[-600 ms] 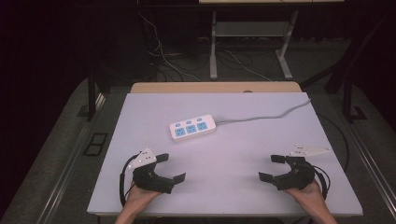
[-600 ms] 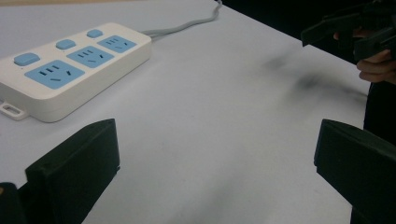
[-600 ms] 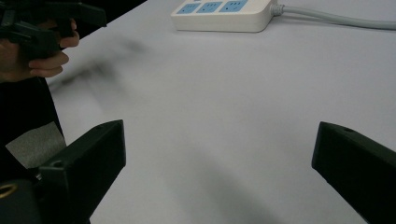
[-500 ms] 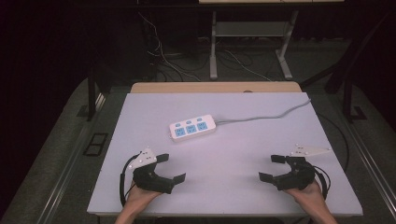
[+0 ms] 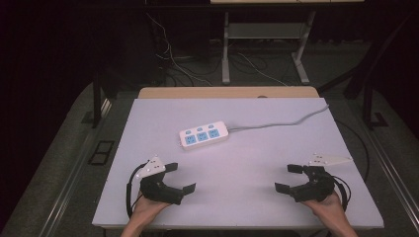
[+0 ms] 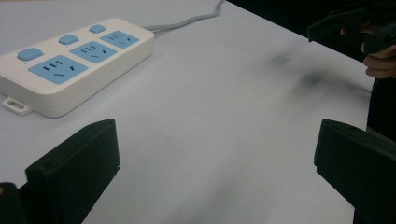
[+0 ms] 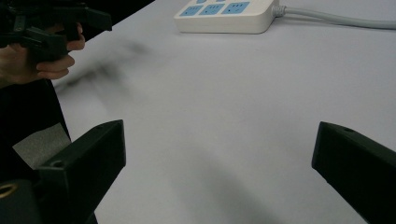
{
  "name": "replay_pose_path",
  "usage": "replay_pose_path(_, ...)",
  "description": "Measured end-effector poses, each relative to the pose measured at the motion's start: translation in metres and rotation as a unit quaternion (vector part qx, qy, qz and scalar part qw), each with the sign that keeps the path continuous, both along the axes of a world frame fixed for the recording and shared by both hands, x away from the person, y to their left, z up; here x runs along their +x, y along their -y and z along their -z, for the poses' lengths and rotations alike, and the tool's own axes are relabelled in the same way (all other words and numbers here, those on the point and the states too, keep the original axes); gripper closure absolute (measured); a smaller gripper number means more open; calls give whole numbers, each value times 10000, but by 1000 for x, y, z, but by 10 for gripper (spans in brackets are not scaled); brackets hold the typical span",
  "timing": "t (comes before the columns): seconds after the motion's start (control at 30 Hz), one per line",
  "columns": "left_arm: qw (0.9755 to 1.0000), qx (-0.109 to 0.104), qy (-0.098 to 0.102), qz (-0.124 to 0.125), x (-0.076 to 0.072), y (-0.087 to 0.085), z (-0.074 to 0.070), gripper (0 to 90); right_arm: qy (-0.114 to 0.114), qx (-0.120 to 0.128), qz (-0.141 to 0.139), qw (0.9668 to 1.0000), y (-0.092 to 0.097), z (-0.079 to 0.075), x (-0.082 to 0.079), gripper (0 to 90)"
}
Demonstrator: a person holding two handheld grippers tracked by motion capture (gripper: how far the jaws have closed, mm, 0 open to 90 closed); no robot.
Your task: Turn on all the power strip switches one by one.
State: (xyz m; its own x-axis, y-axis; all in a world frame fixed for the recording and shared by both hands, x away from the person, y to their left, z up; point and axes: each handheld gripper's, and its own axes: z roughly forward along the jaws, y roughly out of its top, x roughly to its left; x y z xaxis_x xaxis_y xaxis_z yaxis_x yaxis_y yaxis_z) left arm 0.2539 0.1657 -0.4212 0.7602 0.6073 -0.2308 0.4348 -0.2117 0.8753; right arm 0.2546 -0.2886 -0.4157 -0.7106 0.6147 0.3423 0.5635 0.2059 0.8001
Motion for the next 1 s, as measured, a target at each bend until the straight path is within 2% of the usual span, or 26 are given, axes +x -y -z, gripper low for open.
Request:
replay_pose_path(0.47,9997,206,-123,-22,-1,-2,-6,0,-48,3,0,10000,1,1,-1,27)
replay_pose_path(0.63,9993,272,-246,-56,0,-5,-6,0,-55,12,5,10000,3,1,-1,26)
replay_pose_path(0.83,9985,449,-296,14,4,-2,-10,0,-65,16,-7,10000,2,1,-1,27)
replay_pose_path(1.0,9982,518,-307,57,8,0,-14,0,-65,12,-2,10000,3,1,-1,27)
